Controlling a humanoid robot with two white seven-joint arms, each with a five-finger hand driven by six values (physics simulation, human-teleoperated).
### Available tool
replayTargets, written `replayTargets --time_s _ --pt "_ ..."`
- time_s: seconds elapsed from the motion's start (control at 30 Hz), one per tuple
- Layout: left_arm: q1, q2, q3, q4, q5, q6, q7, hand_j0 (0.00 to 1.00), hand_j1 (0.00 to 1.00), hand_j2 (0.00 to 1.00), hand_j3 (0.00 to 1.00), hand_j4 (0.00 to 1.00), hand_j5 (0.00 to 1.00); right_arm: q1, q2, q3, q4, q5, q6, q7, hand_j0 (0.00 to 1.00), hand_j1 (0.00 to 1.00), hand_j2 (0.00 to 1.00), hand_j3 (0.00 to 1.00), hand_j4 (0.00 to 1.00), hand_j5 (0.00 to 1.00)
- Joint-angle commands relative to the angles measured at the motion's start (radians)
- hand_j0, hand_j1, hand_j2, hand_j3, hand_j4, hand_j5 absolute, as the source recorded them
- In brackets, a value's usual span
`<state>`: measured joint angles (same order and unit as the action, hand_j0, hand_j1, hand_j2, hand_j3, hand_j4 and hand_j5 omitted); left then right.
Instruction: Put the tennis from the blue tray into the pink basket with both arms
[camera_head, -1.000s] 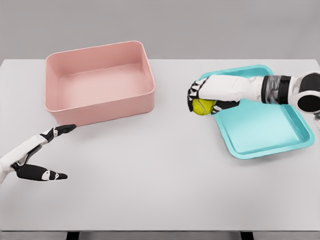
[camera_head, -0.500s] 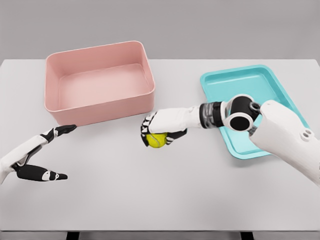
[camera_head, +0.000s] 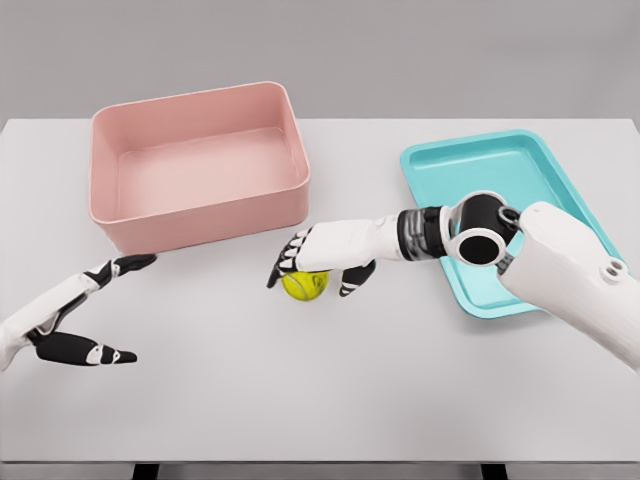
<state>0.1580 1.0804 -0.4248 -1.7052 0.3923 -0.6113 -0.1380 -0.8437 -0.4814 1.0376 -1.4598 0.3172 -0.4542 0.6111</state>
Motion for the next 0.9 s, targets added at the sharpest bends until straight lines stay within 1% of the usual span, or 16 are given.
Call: replayTargets --time_s 0.0,0.03,0.1,0.17,0.23,0.27,0.33,0.4,0.47,0.5,0.53,0.57,0.6,0.7,0.8,0.87 --pt "0.000 -0.020 0.000 -0.001 -0.007 0.000 0.000 1.00 1.00 1.00 1.00 1.00 1.00 0.000 -0.005 -0.011 -0.040 -0.007 0.002 0.000 1.00 1.00 1.00 1.00 1.00 1.00" --pt "0.000 -0.022 -0.002 -0.001 -0.007 0.000 0.000 1.00 1.00 1.00 1.00 1.00 1.00 0.003 -0.008 -0.022 -0.060 -0.009 0.002 0.000 1.00 1.00 1.00 1.00 1.00 1.00" --pt "-0.002 -0.023 -0.002 -0.002 -0.009 0.000 0.000 1.00 1.00 1.00 1.00 1.00 1.00 0.006 -0.048 -0.059 -0.134 -0.010 0.000 0.000 1.00 1.00 1.00 1.00 1.00 1.00" --pt "-0.002 -0.036 -0.002 -0.002 -0.010 0.000 0.000 1.00 1.00 1.00 1.00 1.00 1.00 0.009 -0.103 -0.145 -0.201 -0.013 -0.009 0.000 1.00 1.00 1.00 1.00 1.00 1.00" --pt "-0.002 -0.037 -0.002 -0.004 -0.015 0.000 0.001 1.00 1.00 1.00 1.00 1.00 1.00 0.017 -0.140 -0.258 -0.240 -0.036 -0.026 0.000 1.00 1.00 1.00 1.00 1.00 1.00" --pt "-0.002 -0.040 -0.002 -0.004 -0.015 0.000 0.000 1.00 1.00 1.00 1.00 1.00 1.00 0.029 -0.169 -0.304 -0.252 -0.067 -0.053 0.000 1.00 1.00 1.00 1.00 1.00 1.00" --pt "-0.006 -0.065 -0.002 -0.007 -0.018 0.000 0.000 1.00 1.00 1.00 1.00 1.00 1.00 0.063 -0.255 -0.384 -0.252 -0.170 -0.152 0.000 1.00 1.00 1.00 1.00 1.00 1.00" --pt "-0.014 -0.085 -0.002 -0.010 -0.030 0.000 0.000 1.00 1.00 1.00 1.00 1.00 1.00 0.132 -0.379 -0.471 -0.246 -0.222 -0.157 0.000 1.00 1.00 1.00 1.00 1.00 1.00" --pt "-0.018 -0.123 -0.002 -0.016 -0.045 0.000 0.001 1.00 1.00 1.00 1.00 1.00 1.00 0.205 -0.468 -0.563 -0.228 -0.242 -0.157 0.000 1.00 1.00 1.00 1.00 1.00 1.00" --pt "-0.018 -0.137 -0.002 -0.016 -0.047 0.000 0.000 1.00 1.00 1.00 1.00 1.00 1.00 0.236 -0.494 -0.617 -0.202 -0.280 -0.157 0.000 1.00 1.00 1.00 1.00 1.00 1.00" --pt "-0.020 -0.148 -0.003 -0.021 -0.049 0.000 0.000 1.00 1.00 1.00 1.00 1.00 1.00 0.258 -0.508 -0.671 -0.162 -0.325 -0.157 0.000 1.00 1.00 1.00 1.00 1.00 1.00" --pt "-0.020 -0.160 -0.008 -0.024 -0.050 0.000 0.000 1.00 1.00 1.00 1.00 1.00 1.00 0.270 -0.517 -0.702 -0.126 -0.359 -0.157 0.000 1.00 1.00 1.00 1.00 1.00 1.00" --pt "-0.020 -0.174 -0.008 -0.024 -0.064 0.000 0.000 1.00 1.00 1.00 1.00 1.00 1.00 0.270 -0.528 -0.708 -0.108 -0.372 -0.157 0.000 1.00 1.00 1.00 1.00 1.00 1.00" --pt "-0.034 -0.227 -0.011 -0.024 -0.098 0.000 0.000 1.00 1.00 1.00 1.00 1.00 1.00 0.319 -0.526 -0.766 -0.106 -0.374 -0.157 0.000 1.00 1.00 1.00 1.00 1.00 1.00" --pt "-0.054 -0.244 -0.043 -0.024 -0.098 0.000 0.001 1.00 1.00 1.00 1.00 1.00 1.00 0.344 -0.522 -0.766 -0.109 -0.374 -0.157 0.000 1.00 1.00 1.00 1.00 1.00 1.00" --pt "-0.067 -0.275 -0.054 -0.024 -0.096 0.000 0.002 1.00 1.00 1.00 1.00 1.00 1.00 0.376 -0.516 -0.765 -0.119 -0.374 -0.157 0.000 1.00 1.00 1.00 1.00 1.00 1.00"
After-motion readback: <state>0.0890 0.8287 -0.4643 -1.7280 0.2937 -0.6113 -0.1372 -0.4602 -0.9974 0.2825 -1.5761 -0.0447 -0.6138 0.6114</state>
